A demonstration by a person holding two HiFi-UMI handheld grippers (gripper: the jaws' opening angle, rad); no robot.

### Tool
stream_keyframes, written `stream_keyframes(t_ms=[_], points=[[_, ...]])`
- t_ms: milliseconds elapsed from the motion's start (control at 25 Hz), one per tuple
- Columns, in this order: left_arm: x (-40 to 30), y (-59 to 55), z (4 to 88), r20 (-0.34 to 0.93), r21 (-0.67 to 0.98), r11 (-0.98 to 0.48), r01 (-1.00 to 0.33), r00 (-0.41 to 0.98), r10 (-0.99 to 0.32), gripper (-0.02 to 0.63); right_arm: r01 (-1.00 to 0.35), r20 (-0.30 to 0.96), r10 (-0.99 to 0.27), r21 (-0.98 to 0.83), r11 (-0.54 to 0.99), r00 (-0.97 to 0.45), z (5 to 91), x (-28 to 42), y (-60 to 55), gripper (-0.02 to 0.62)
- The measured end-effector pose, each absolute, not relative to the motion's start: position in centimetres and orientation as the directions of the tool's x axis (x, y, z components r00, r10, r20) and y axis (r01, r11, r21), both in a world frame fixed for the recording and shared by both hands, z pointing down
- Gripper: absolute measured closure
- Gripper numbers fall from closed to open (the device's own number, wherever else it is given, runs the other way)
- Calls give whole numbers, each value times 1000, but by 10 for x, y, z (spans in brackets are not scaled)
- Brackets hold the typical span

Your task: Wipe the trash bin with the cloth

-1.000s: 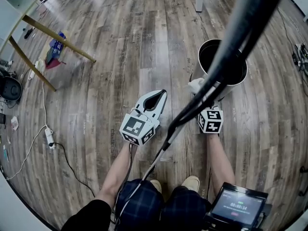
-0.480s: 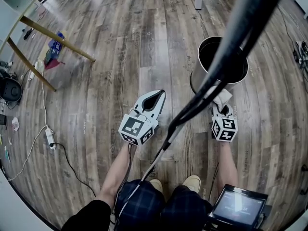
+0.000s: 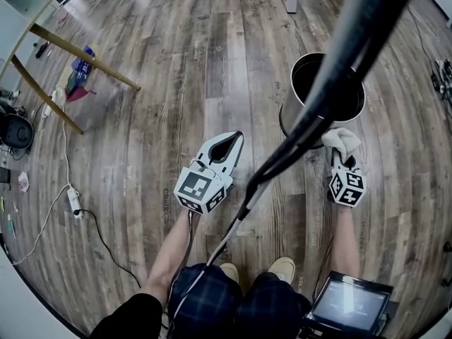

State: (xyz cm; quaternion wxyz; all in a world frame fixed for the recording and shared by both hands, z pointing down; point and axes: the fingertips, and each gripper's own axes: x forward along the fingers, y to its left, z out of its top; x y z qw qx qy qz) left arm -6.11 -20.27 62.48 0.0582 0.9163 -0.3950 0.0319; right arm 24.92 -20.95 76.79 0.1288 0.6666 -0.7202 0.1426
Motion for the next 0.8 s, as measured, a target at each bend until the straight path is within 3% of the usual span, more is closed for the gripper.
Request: stream_keyframes(t_ms=[320, 800], points=[[-68, -201, 626, 110, 77, -672, -736, 676, -728, 609, -997, 396, -918, -59, -49, 21, 776, 299, -219, 503], [-64, -201, 630, 118, 74, -683, -726, 687, -717, 609, -999, 332, -943, -46, 2, -17, 756, 284, -192, 503]])
